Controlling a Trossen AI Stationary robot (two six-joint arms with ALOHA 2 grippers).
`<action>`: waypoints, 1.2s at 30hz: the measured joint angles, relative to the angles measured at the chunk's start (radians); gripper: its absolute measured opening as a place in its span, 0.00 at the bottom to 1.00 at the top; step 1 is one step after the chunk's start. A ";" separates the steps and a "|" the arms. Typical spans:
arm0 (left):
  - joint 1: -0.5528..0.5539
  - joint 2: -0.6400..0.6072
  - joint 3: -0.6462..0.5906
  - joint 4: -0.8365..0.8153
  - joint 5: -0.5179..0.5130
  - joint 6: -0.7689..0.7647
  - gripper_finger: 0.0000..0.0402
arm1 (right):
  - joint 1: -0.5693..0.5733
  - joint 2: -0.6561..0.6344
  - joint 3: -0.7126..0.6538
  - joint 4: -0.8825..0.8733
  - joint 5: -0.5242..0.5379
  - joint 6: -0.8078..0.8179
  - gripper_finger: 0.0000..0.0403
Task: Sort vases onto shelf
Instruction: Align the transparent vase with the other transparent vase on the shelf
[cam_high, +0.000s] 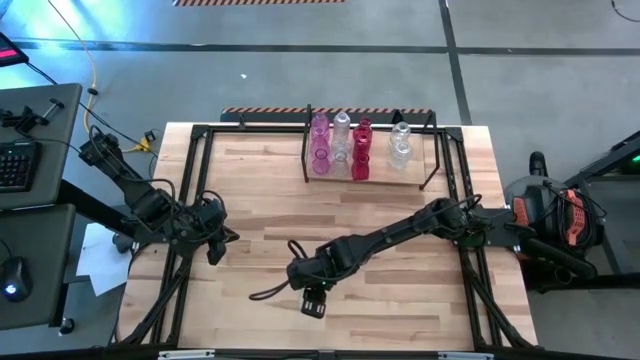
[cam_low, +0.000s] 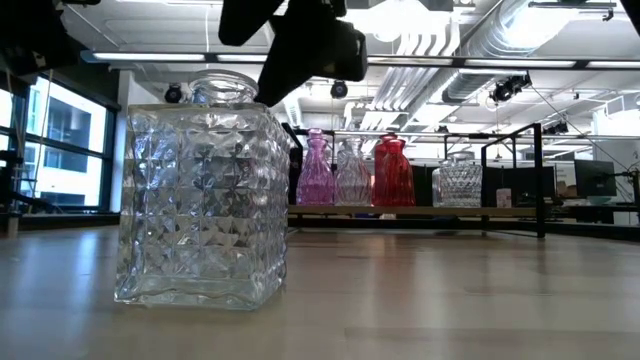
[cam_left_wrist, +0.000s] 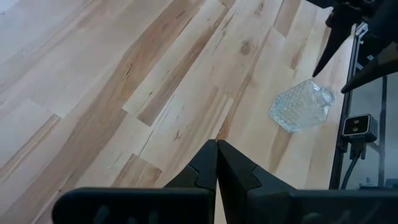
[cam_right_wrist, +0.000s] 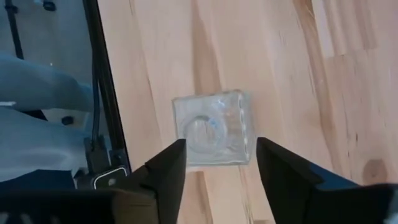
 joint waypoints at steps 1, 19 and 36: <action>0.000 0.000 0.000 0.000 0.000 0.000 0.00 | 0.000 0.000 0.000 0.000 0.002 0.000 0.45; 0.000 0.000 0.000 0.003 -0.001 -0.011 0.00 | 0.007 0.070 0.002 0.020 0.012 0.004 0.44; 0.000 0.000 0.000 0.007 -0.001 -0.021 0.00 | 0.009 0.091 0.004 -0.115 -0.024 -0.084 0.01</action>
